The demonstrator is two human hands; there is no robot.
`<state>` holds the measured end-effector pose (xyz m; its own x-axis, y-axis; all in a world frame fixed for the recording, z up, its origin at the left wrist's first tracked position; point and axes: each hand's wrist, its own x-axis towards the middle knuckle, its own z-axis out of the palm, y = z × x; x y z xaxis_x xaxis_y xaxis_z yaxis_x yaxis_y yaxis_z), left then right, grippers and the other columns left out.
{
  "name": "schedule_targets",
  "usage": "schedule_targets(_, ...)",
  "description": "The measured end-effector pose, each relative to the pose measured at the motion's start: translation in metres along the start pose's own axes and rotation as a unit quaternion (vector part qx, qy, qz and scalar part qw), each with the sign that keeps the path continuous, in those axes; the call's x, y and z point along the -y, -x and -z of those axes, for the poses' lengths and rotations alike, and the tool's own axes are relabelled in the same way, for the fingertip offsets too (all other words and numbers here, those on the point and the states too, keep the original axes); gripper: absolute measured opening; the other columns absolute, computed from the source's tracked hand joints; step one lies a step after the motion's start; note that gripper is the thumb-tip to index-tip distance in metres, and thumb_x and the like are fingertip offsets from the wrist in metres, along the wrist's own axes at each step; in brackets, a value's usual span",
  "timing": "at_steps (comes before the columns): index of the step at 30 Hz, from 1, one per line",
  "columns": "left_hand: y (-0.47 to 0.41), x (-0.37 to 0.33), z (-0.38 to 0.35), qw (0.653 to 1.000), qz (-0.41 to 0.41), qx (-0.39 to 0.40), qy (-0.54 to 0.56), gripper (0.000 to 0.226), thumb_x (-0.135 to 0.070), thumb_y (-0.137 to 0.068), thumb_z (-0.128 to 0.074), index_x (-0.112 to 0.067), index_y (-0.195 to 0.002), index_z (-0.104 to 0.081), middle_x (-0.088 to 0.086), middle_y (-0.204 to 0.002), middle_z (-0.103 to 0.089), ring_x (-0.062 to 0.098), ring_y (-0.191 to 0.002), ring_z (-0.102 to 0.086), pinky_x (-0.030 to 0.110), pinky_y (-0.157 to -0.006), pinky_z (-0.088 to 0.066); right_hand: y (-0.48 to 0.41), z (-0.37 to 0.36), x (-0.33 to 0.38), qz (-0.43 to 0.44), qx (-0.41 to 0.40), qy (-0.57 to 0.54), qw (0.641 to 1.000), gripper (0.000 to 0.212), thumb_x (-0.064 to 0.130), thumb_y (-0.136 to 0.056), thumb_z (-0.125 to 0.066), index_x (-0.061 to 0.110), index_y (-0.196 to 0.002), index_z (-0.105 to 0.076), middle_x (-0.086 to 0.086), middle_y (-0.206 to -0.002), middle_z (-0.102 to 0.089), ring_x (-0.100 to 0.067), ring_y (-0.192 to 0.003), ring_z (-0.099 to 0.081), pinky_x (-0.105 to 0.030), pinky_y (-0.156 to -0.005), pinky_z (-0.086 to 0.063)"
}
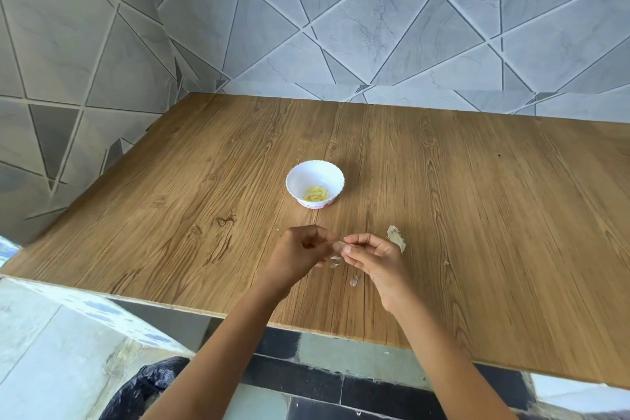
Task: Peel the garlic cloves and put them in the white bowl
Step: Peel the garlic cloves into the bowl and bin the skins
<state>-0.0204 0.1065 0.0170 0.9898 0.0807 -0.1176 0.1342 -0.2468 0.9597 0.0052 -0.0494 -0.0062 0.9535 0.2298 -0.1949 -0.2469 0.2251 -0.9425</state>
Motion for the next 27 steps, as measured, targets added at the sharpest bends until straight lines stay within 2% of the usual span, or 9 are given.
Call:
schedule_targets(2, -0.002, 0.0, 0.0, 1.0, 0.006, 0.01, 0.016, 0.011, -0.012, -0.085, -0.07, -0.004, -0.092, -0.071, 0.013, -0.081, -0.072, 0.012, -0.069, -0.065, 0.018, -0.064, -0.051, 0.0, -0.001, -0.001, 0.005, 0.004, 0.005, 1.0, 0.01, -0.006, -0.081, -0.066, 0.003, -0.084, -0.068, -0.009, -0.077, -0.07, -0.014, -0.072, -0.067, -0.02, -0.068, -0.054)
schedule_targets(8, -0.007, 0.001, 0.001, 1.0, 0.003, 0.012, 0.021, 0.008, -0.009, -0.084, -0.07, -0.003, -0.09, -0.071, 0.008, -0.077, -0.072, 0.01, -0.068, -0.066, 0.02, -0.065, -0.053, -0.001, 0.002, 0.001, 0.047, 0.026, 0.055, 0.997, 0.008, 0.001, -0.081, -0.069, 0.007, -0.086, -0.071, -0.009, -0.078, -0.072, -0.015, -0.073, -0.068, -0.022, -0.07, -0.055)
schedule_targets(12, -0.008, -0.001, -0.002, 0.997, 0.019, 0.006, 0.069, 0.013, -0.007, -0.085, -0.068, 0.004, -0.09, -0.068, 0.012, -0.076, -0.069, 0.011, -0.067, -0.065, 0.018, -0.061, -0.051, -0.004, 0.005, -0.004, 0.138, 0.036, 0.186, 0.972, 0.008, 0.01, -0.084, -0.068, 0.017, -0.086, -0.07, -0.007, -0.078, -0.072, -0.016, -0.073, -0.068, -0.026, -0.07, -0.056)
schedule_targets(15, -0.007, -0.003, -0.005, 0.989, 0.047, -0.006, 0.139, 0.013, -0.006, -0.085, -0.067, 0.005, -0.091, -0.067, 0.013, -0.078, -0.07, 0.014, -0.07, -0.067, 0.018, -0.06, -0.052, -0.005, 0.003, -0.01, 0.188, 0.012, 0.242, 0.952, 0.006, 0.013, -0.084, -0.069, 0.017, -0.088, -0.07, 0.002, -0.079, -0.072, -0.009, -0.073, -0.069, -0.025, -0.069, -0.057)
schedule_targets(17, -0.005, -0.004, -0.006, 0.984, 0.064, -0.001, 0.168, 0.009, -0.006, -0.086, -0.066, 0.002, -0.089, -0.067, 0.01, -0.076, -0.071, 0.013, -0.07, -0.069, 0.018, -0.062, -0.054, -0.005, 0.002, -0.011, 0.203, -0.001, 0.255, 0.945, 0.007, 0.012, -0.086, -0.067, 0.018, -0.087, -0.07, 0.0, -0.077, -0.072, -0.01, -0.071, -0.069, -0.026, -0.067, -0.057)
schedule_targets(20, -0.005, -0.002, -0.005, 0.981, 0.072, 0.019, 0.179, 0.007, -0.005, -0.087, -0.064, 0.001, -0.089, -0.066, 0.007, -0.074, -0.071, 0.011, -0.068, -0.068, 0.018, -0.061, -0.053, -0.002, 0.002, -0.006, 0.169, 0.018, 0.222, 0.96, 0.017, 0.007, -0.089, -0.063, 0.022, -0.082, -0.068, -0.002, -0.074, -0.071, -0.01, -0.068, -0.067, -0.023, -0.066, -0.055)
schedule_targets(23, -0.004, 0.0, -0.003, 0.982, 0.062, 0.037, 0.176, 0.007, -0.005, -0.088, -0.062, 0.0, -0.089, -0.065, 0.006, -0.073, -0.07, 0.009, -0.065, -0.065, 0.018, -0.061, -0.051, 0.002, 0.002, 0.003, 0.1, 0.046, 0.171, 0.979, 0.015, 0.006, -0.09, -0.06, 0.013, -0.081, -0.069, 0.001, -0.072, -0.07, -0.007, -0.062, -0.062, -0.019, -0.06, -0.051)
schedule_targets(27, -0.003, 0.001, -0.004, 0.988, 0.032, 0.04, 0.142, 0.006, -0.004, -0.088, -0.061, -0.003, -0.086, -0.066, 0.004, -0.071, -0.069, 0.008, -0.065, -0.063, 0.018, -0.061, -0.05, 0.002, 0.002, 0.011, 0.002, 0.043, 0.124, 0.991, 0.015, 0.008, -0.092, -0.057, 0.005, -0.083, -0.069, -0.003, -0.071, -0.069, -0.006, -0.054, -0.053, -0.019, -0.05, -0.043)
